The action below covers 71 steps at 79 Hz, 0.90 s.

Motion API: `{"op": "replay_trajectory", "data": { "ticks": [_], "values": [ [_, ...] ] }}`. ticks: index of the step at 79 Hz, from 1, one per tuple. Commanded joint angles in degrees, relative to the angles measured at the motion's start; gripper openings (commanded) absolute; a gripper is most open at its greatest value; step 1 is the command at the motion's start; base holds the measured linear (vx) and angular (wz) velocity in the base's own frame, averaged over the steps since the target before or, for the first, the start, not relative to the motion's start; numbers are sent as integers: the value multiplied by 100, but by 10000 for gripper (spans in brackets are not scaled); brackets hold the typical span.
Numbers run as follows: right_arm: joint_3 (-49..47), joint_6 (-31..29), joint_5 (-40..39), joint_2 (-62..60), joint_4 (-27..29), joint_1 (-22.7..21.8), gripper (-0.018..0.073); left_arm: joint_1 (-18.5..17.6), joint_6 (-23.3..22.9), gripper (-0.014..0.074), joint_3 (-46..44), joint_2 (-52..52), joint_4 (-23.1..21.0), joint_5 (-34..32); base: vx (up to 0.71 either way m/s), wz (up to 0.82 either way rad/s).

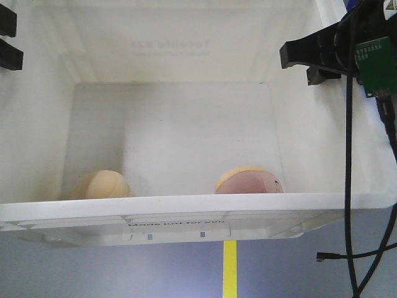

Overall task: Place moving items into box and shelve
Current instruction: 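Keep gripping the tote rims while the base continues driving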

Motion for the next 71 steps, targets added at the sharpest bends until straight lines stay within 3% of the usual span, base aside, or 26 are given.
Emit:
{"op": "replay_trajectory", "data": {
  "ticks": [1, 71],
  "values": [
    [-251, -66, -357, -210, -463, -19, -6, -56, 11, -6, -251, -202, -146, -379, 49, 4],
    [-251, -66, -362, -210, -454, -19, -6, -56, 11, -6, -251, -202, -147, -379, 52, -3]
  ]
}}
